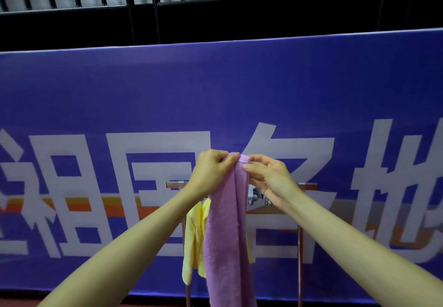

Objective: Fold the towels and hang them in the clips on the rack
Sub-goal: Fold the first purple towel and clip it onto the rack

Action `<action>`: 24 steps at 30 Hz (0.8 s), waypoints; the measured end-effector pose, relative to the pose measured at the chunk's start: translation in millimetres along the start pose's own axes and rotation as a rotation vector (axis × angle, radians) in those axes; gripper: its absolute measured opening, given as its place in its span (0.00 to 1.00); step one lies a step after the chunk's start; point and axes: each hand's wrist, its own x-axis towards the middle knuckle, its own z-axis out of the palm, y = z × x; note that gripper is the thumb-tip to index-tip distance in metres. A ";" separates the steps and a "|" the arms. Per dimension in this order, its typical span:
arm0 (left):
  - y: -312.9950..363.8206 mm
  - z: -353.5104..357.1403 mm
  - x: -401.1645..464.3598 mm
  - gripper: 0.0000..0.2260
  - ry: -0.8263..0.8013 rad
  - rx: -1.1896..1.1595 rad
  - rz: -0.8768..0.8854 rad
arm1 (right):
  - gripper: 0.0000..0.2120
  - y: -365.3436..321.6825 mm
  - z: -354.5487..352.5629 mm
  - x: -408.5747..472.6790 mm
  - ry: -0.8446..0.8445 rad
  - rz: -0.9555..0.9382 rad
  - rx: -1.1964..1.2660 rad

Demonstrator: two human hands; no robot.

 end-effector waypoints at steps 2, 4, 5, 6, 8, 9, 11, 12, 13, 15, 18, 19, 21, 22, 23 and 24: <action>1.2 -1.0 -0.1 0.23 -0.013 0.000 -0.011 | 0.09 -2.9 -2.9 2.2 0.021 -0.020 -0.056; -0.1 -2.7 0.1 0.22 -0.043 0.024 -0.021 | 0.07 -7.1 -5.7 4.8 0.052 -0.032 -0.118; -1.6 -3.8 -0.3 0.22 -0.070 0.037 -0.028 | 0.05 -10.0 -6.9 5.6 0.063 -0.037 -0.140; -3.7 -5.0 -1.0 0.22 -0.110 0.043 -0.035 | 0.06 -13.3 -8.4 7.0 0.075 -0.041 -0.156; -8.6 -9.9 -4.4 0.20 -0.217 0.050 -0.043 | 0.09 -22.6 -11.9 9.7 0.087 -0.044 -0.182; -12.5 -13.2 -6.7 0.19 -0.276 0.062 -0.044 | 0.10 -27.2 -15.0 11.6 0.093 -0.042 -0.192; -21.7 -20.4 -10.6 0.17 -0.354 0.148 -0.029 | 0.11 -34.6 -20.3 15.3 0.106 -0.028 -0.233; -26.4 -23.7 -10.9 0.16 -0.359 0.221 -0.005 | 0.12 -35.4 -21.5 16.9 0.111 -0.012 -0.281; -29.8 -26.7 -10.1 0.15 -0.342 0.302 0.022 | 0.12 -33.9 -21.0 17.8 0.114 0.009 -0.334; -32.7 -30.2 -6.3 0.11 -0.291 0.474 0.085 | 0.12 -27.0 -17.0 18.7 0.120 0.044 -0.374; -28.5 -32.3 -2.0 0.12 -0.260 0.680 0.150 | 0.12 -23.8 -11.5 17.3 0.124 0.028 -0.302; -27.2 -32.9 -1.3 0.14 -0.259 0.676 0.144 | 0.12 -25.5 -11.4 15.8 0.116 0.018 -0.295; -26.5 -35.9 -0.6 0.14 -0.274 0.648 0.139 | 0.12 -28.5 -10.2 13.1 0.086 0.001 -0.307; -24.6 -36.6 -0.2 0.13 -0.305 0.640 0.137 | 0.12 -28.8 -10.5 12.3 0.073 -0.004 -0.315; -23.3 -37.5 0.7 0.12 -0.340 0.623 0.130 | 0.12 -29.1 -10.3 12.0 0.064 -0.010 -0.327; -22.5 -38.2 1.5 0.12 -0.366 0.593 0.116 | 0.12 -29.2 -9.7 12.1 0.057 -0.015 -0.335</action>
